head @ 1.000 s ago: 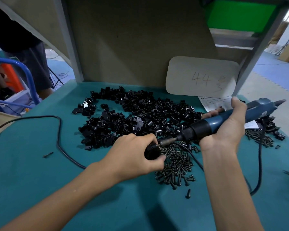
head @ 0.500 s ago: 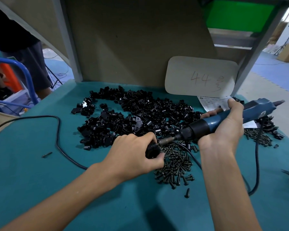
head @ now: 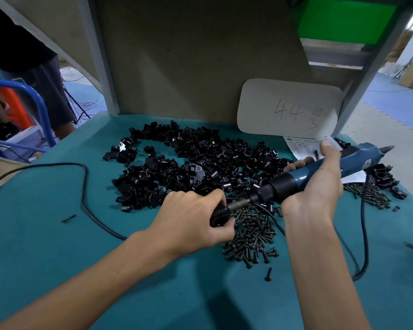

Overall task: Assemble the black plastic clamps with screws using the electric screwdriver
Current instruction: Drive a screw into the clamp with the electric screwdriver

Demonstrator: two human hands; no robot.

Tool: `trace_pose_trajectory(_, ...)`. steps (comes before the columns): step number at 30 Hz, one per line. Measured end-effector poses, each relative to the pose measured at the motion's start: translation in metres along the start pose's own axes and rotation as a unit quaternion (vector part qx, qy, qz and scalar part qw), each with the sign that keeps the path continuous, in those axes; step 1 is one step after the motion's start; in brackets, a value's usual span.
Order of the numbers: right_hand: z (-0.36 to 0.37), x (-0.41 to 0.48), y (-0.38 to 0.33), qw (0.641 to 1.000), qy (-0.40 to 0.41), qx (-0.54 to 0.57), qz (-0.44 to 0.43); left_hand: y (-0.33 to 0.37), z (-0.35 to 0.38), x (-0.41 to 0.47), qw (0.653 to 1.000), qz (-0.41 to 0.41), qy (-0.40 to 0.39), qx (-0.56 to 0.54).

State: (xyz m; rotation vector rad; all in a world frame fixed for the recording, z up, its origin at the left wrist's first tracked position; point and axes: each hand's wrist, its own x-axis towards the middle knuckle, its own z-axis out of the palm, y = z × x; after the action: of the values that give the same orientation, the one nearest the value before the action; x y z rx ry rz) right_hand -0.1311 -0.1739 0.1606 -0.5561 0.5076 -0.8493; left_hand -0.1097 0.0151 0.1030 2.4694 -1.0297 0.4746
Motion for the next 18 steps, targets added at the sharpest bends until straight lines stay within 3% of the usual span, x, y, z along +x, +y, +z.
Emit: trace_pose_trajectory(18,-0.0002,-0.005,0.0026,0.999,0.011,-0.03,-0.007,-0.0004,-0.0017,0.0001,0.997,0.049,0.053,0.027)
